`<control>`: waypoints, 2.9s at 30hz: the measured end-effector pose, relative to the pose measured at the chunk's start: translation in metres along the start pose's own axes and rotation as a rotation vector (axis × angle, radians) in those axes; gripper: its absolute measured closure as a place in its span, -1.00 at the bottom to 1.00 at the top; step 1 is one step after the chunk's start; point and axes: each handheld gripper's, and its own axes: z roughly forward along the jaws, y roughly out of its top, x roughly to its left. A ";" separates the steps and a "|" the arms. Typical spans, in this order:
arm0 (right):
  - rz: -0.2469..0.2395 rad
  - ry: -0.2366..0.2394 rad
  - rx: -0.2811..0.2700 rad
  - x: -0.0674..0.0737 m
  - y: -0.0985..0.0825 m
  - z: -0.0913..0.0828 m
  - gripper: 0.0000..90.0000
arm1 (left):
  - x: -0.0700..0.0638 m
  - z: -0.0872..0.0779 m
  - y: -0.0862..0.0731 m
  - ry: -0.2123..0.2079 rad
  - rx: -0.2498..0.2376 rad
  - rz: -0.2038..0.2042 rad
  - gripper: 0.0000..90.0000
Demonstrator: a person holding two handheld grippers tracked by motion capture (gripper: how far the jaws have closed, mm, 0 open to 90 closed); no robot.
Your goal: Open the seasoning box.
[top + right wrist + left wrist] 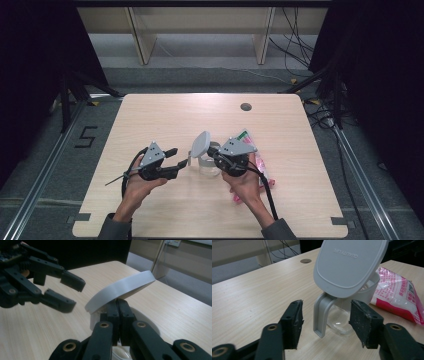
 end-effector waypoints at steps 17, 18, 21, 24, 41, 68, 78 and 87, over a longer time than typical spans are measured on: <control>-0.044 0.062 -0.003 0.010 0.006 0.007 0.92 | -0.016 -0.003 -0.021 0.008 0.005 -0.076 -0.32; -0.057 0.054 -0.004 0.007 0.006 0.005 0.90 | -0.016 -0.003 -0.021 0.008 0.003 -0.071 -0.32; -0.020 0.018 0.017 -0.009 0.003 -0.007 0.74 | -0.016 -0.005 -0.023 0.014 0.010 -0.076 -0.34; 0.030 -0.021 0.050 -0.030 -0.005 -0.023 0.59 | -0.016 -0.006 -0.023 0.012 0.009 -0.072 -0.35; 0.249 -0.188 0.179 -0.106 -0.059 -0.064 0.19 | -0.015 -0.004 -0.030 0.012 0.026 -0.090 -0.37; 0.310 -0.143 0.237 -0.118 -0.085 -0.048 0.97 | -0.013 -0.003 -0.032 0.004 0.043 -0.097 -0.38; 0.366 -0.179 0.210 -0.109 -0.098 -0.080 0.99 | -0.012 -0.003 -0.032 0.002 0.029 -0.107 -0.38; 0.341 -0.196 0.227 -0.091 -0.105 -0.109 0.99 | -0.012 -0.005 -0.031 0.009 0.037 -0.098 -0.38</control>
